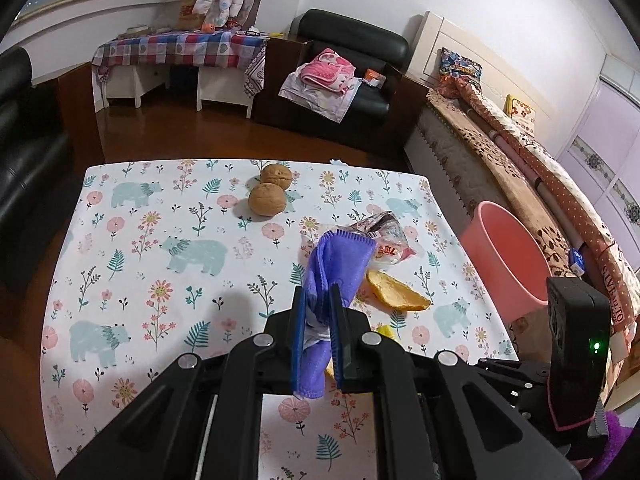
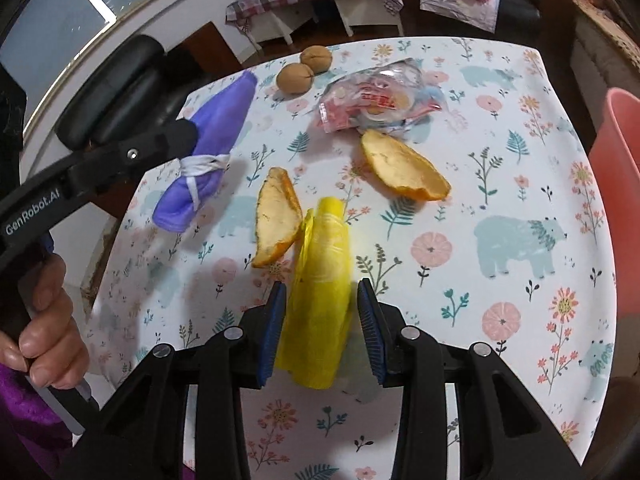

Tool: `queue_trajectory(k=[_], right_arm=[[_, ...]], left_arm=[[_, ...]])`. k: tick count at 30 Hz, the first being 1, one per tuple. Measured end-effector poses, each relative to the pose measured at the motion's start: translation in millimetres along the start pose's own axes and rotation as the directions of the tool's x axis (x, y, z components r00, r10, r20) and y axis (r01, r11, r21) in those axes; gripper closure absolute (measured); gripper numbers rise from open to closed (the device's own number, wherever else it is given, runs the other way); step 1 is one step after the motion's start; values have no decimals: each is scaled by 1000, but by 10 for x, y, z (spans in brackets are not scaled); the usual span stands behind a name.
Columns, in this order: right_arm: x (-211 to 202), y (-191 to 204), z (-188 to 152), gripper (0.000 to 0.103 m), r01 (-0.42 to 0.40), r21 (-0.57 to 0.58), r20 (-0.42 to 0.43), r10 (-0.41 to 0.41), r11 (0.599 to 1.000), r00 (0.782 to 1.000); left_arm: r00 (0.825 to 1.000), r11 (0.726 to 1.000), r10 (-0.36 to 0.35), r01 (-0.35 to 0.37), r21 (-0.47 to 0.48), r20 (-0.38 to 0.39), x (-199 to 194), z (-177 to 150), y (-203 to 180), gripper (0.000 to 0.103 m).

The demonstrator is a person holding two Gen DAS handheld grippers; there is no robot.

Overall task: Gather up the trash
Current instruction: 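Grasp the purple cloth with the left tool while the right tool grasps the yellow plastic bag, then carry both items over the pink bucket and open both tools to drop them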

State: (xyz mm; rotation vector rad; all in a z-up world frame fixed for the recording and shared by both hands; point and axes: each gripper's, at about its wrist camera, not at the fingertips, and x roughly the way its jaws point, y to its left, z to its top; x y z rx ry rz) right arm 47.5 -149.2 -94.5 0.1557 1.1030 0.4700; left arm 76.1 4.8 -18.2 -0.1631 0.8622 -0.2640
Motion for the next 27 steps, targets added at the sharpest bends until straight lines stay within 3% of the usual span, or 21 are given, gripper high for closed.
queue_trajectory(k=[1,4,13,19,27], right_arm=[[-12,-10,-2,79,-6,2,6,6,1000,1000],[-94,-47,-16,85,-5,-4,45,5,1000,999],[-430,-286,14,86,40,49,178,-48,998,983],[-662,-443,64,86,110,104,271,-134,988,953],[-961,-677,79,86,205,174,357,-256,963,898]], left_arm=[[1000,1000,-1,1,-1,0,-3,2,-4,93],[1000,1000,-2,2,-3,2,-1,1,-3,93],[1000,1000,-22,22,13,8,-39,47,-142,93],[999,999,-45,44,24,22,-78,120,-276,93],[996,995,-78,76,56,32,-54,221,-535,93]])
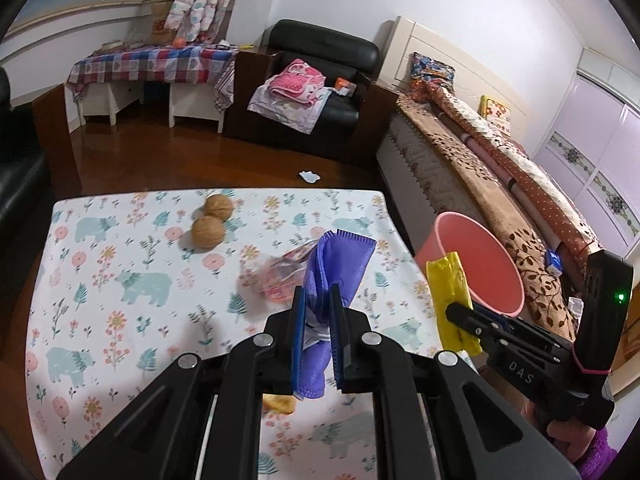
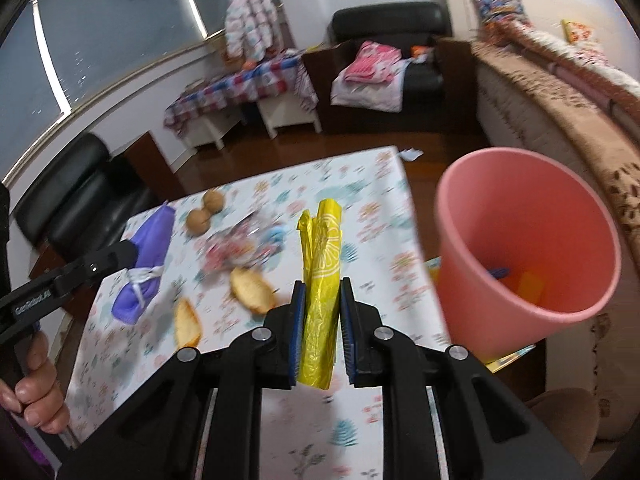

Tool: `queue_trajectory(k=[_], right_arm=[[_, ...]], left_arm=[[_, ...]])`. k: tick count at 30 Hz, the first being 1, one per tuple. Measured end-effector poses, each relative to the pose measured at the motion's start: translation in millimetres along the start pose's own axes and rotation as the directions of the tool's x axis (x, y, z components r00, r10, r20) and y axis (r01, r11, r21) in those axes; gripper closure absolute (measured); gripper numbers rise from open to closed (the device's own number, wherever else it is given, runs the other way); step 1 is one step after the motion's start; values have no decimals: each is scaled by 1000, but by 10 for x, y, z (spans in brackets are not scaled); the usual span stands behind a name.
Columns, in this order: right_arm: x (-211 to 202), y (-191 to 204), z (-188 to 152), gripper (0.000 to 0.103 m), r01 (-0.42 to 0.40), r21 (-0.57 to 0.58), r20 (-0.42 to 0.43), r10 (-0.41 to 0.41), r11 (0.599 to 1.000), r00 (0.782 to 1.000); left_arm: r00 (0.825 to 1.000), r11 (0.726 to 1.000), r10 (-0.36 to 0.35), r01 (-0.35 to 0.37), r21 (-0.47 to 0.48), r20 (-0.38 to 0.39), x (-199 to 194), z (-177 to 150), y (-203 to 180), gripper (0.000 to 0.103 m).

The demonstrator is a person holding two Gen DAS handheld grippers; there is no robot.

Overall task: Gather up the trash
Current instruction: 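Carry both items over the pink bucket and open both tools to drop them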

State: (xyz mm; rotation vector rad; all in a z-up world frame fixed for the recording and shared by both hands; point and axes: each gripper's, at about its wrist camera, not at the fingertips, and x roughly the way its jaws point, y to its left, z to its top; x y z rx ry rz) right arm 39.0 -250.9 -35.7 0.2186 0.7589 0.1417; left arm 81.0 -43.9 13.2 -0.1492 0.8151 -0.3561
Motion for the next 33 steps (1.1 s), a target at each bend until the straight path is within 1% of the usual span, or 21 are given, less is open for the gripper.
queue_trajectory(k=[5,15,24,28,33], right_arm=[[-105,-237,70,86,50,46,54,-53,998,997],[-273,-770,115,86,126,160,114,-145,979,983],[-344,-1226,127,86,187,242,142,-225,952,964],[-351,-1389,119,86,198,274,147,-244,941,959],[-318,-1543,103,86,213,300,140,-263,930,955]], left_arm=[[999,998,-36,35,45,6,53,87,-247,93],[992,985,-123,120,128,16,233,294,-912,93],[982,968,-189,189,166,-17,578,438,-1484,93],[979,959,-202,204,196,-29,742,452,-1718,92],[975,951,-211,221,215,-69,984,434,-1948,92]])
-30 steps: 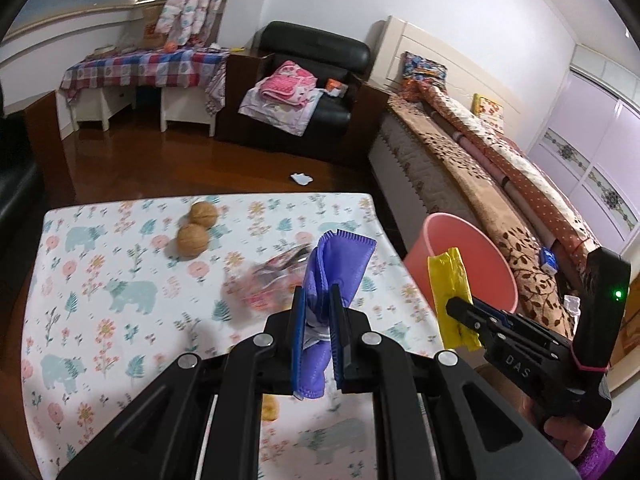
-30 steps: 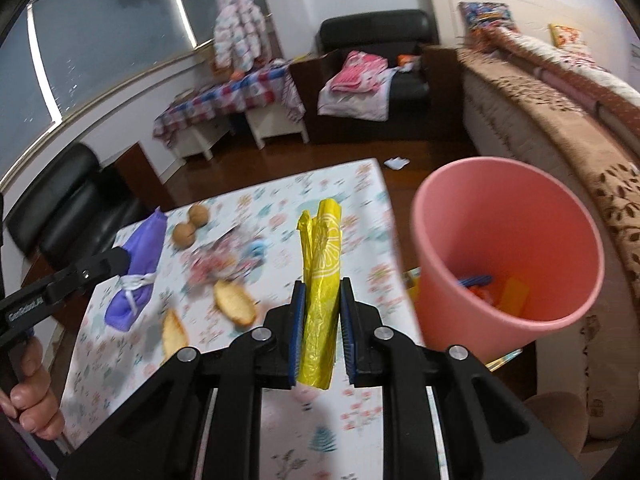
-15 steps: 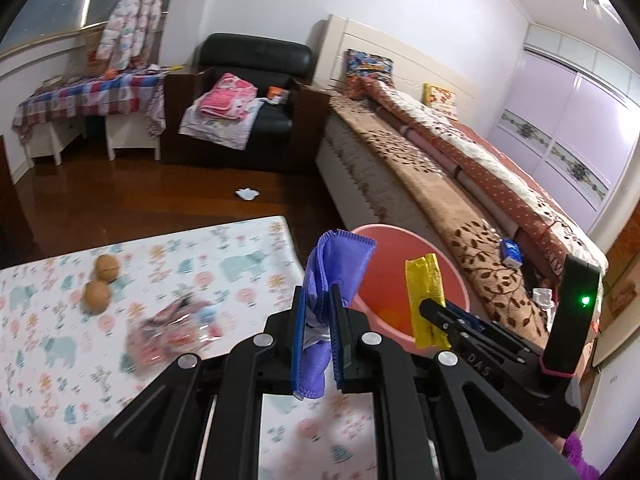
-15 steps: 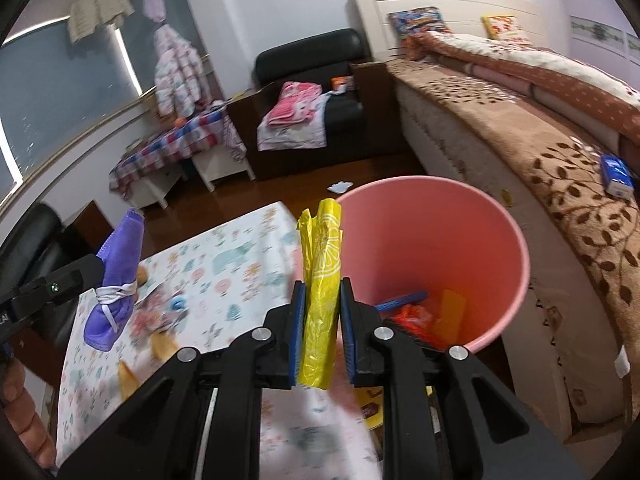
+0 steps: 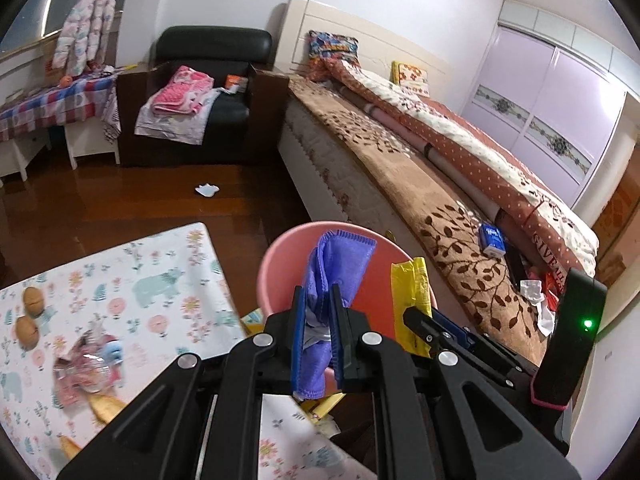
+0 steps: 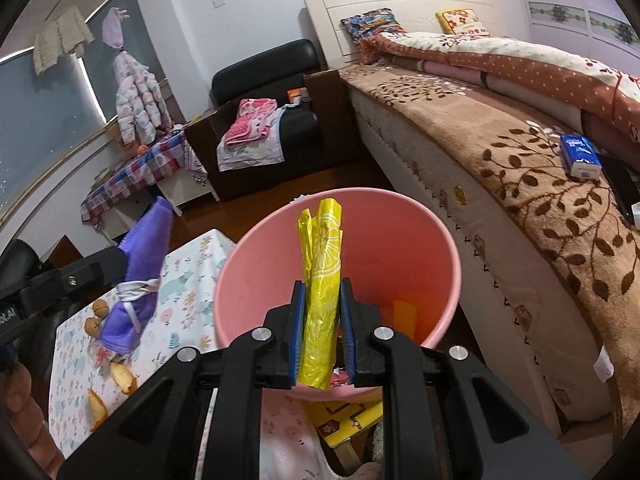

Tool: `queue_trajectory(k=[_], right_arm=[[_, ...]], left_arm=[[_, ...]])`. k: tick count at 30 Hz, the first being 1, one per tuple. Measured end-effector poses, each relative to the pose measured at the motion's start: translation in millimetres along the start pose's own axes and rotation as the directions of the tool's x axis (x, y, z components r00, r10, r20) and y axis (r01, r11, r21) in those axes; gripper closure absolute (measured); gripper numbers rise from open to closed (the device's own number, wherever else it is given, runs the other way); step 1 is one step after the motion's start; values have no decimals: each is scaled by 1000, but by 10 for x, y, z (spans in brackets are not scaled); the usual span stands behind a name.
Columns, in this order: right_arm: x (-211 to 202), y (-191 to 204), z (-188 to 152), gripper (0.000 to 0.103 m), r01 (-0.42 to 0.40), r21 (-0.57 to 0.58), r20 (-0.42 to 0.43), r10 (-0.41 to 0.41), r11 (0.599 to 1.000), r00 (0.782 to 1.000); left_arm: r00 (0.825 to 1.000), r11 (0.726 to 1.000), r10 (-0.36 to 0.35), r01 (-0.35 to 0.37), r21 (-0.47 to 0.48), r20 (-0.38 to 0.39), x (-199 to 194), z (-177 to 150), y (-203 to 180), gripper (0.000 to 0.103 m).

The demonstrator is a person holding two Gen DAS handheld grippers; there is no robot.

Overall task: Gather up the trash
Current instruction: 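Carry both items over the pink bucket and open both tools to drop them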

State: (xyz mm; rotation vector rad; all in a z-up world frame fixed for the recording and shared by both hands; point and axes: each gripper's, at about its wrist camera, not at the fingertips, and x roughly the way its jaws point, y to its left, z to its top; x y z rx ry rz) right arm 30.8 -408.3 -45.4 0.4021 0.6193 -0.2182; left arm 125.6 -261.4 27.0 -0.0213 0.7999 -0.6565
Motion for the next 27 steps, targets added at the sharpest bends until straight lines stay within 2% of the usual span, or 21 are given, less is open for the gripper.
queue_trajectory(k=[13,16,18,19,22,27], right_arm=[[158,-129,19,86,34,12,-10,-34,999,999],[185,-139,20,86,28,20,-14,-27,999,1000],[203,-149,23,85,17,25,-18,-17,1000,1000],[210,-156,24,84,13,28,-19,-12,1000,1000],[229,-170,23,76,8,43,-22,-7,999,1000],[213,-147,13,74,16,31,-15,-16,999,1000]], left_arm=[[997,1000,22,-22,-5,-72,569,27,-100,90],[997,1000,25,-25,-9,-74,621,25,-86,81],[997,1000,21,-22,-15,-76,620,18,-79,67],[997,1000,17,-18,-21,-77,620,19,-71,64],[997,1000,16,-17,-19,-70,600,23,-66,63],[999,1000,17,-17,-8,-48,483,30,-70,62]])
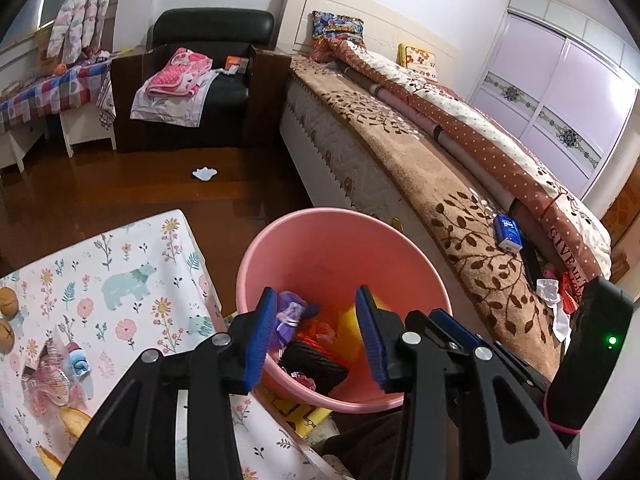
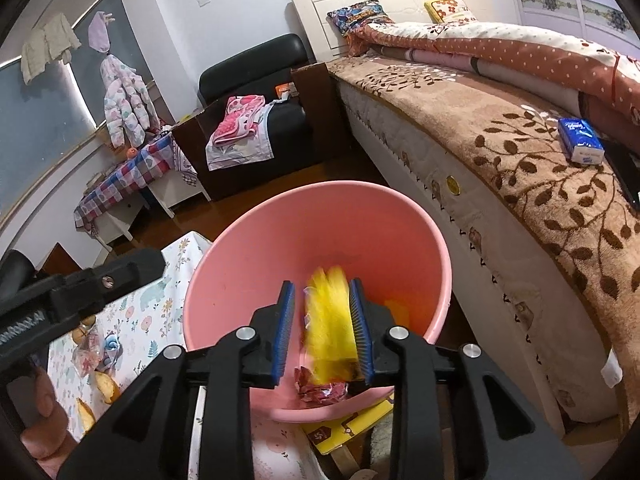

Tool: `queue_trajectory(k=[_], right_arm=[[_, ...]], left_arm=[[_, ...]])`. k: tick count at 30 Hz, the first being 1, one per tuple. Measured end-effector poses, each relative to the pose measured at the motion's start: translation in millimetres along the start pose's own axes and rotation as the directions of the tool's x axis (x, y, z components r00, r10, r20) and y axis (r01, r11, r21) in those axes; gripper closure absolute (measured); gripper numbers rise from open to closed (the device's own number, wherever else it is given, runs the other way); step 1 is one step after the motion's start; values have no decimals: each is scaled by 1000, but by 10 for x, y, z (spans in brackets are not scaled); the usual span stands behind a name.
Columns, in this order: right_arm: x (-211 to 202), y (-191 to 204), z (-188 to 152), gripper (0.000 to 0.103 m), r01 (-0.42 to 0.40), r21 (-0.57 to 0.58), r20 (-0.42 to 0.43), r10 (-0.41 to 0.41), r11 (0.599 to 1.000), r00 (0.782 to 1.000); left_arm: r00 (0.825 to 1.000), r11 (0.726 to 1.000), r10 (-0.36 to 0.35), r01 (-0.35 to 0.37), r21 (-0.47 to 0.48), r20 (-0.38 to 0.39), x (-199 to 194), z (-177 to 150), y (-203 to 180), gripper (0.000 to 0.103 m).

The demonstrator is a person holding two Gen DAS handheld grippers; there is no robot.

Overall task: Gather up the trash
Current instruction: 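Carry both items over the pink bucket and open both tools to drop them, then move both open tools back over the orange peels on the table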

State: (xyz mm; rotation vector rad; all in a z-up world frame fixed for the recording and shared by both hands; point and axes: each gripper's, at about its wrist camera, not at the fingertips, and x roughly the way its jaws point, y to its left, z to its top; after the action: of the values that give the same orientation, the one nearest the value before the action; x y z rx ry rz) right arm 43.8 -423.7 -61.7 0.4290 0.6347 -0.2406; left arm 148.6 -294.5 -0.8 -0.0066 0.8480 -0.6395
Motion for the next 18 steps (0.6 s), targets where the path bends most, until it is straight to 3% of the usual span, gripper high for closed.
queue_trajectory(k=[10,18], right_arm=[[-167,168,-21,73,-7,-34,24,8,999,1000],[-336,483,-134,73,-71,-87,15,72,994,997]], left_arm=[[998,1000,15,-16,13,61,-401,-25,72,61],[992,998,61,-59,-18,113,-843,-122,354,61]])
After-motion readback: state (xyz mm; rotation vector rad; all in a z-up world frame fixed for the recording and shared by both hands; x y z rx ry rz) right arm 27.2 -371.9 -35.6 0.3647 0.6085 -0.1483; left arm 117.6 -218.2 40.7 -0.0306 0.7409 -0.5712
